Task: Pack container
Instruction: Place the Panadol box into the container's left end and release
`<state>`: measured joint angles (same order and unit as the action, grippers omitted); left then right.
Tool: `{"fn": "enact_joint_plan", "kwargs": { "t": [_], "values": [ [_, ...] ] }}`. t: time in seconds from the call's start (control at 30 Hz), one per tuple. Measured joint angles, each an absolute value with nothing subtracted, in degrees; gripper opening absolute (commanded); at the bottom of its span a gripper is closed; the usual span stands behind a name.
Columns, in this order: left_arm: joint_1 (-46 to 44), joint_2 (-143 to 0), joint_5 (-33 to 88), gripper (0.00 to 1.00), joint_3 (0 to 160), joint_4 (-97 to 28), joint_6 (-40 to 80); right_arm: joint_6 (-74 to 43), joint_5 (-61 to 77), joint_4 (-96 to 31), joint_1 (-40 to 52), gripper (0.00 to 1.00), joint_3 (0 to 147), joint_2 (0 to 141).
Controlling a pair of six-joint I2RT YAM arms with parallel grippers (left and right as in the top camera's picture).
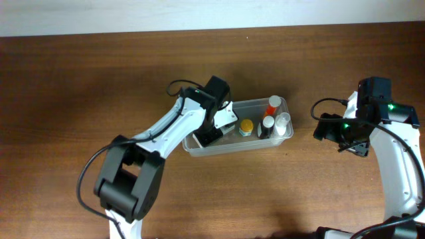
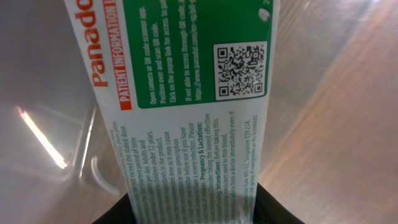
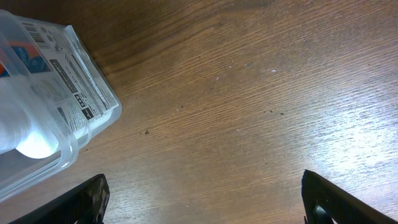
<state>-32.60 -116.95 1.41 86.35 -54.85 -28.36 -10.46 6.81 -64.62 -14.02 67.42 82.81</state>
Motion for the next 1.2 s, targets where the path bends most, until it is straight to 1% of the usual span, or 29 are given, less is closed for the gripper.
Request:
{"fn": "enact_joint_plan", "kwargs": {
  "t": [0.07, 0.13, 0.17, 0.2, 0.23, 0.33, 0.47, 0.8, 0.93, 1.03, 1.1, 1.13, 1.2],
  "values": [
    [-32.6, -117.82, 1.28, 0.57, 86.28, -54.81, -28.51, -10.5, 6.81, -64.62, -14.02, 0.9, 67.42, 82.81],
    [-32.6, -117.86, 1.21, 0.73, 86.28, -54.76, -28.69, -10.5, 6.81, -64.62, -14.02, 0.9, 67.42, 82.81],
    [-32.6, -117.86, 1.19, 0.77, 86.28, -54.74, -29.04, -10.48, 6.81, -64.62, -14.02, 0.9, 67.42, 82.81],
    [-32.6, -117.86, 1.06, 0.87, 86.28, -54.72, -28.97, -10.48, 6.81, -64.62, -14.02, 0.9, 67.42, 82.81],
    [-32.62, -117.86, 0.99, 0.99, 86.28, -54.76, -29.15, -10.48, 6.81, -64.62, -14.02, 0.9, 67.42, 82.81],
    [-32.99, -117.86, 0.99, 0.99, 86.3, -55.31, -30.37, -10.5, 6.81, -64.62, -14.02, 0.9, 67.42, 82.81],
    [-33.15, -115.74, -0.69, 0.99, 86.87, -55.31, -29.1, -10.48, 6.81, -64.62, -14.02, 0.9, 67.42, 82.81],
    [-32.93, -95.35, -3.57, 0.99, 87.88, -55.07, -27.2, -10.52, 6.81, -64.53, -14.02, 0.9, 67.42, 82.81],
    [-32.67, -90.26, -6.04, 0.99, 87.92, -55.09, -23.81, -10.5, 6.81, -64.49, -14.02, 0.9, 67.42, 82.81],
    [-30.33, -87.5, -7.51, 0.99, 87.92, -55.31, -17.47, -10.44, 6.81, -64.47, -14.02, 0.9, 67.42, 82.81],
    [-27.62, -86.43, -7.94, 1.0, 87.92, -55.92, -12.16, -10.31, 6.81, -64.47, -14.02, 0.88, 67.42, 82.81],
    [-25.87, -85.91, -7.9, 0.99, 87.92, -56.58, -8.8, -10.15, 6.83, -64.45, -14.0, 0.85, 67.42, 82.81],
    [-21.12, -84.93, -8.03, 0.99, 87.92, -58.89, -0.93, -9.5, 7.2, -64.2, -13.85, 0.74, 67.42, 82.81]
  ]
}}
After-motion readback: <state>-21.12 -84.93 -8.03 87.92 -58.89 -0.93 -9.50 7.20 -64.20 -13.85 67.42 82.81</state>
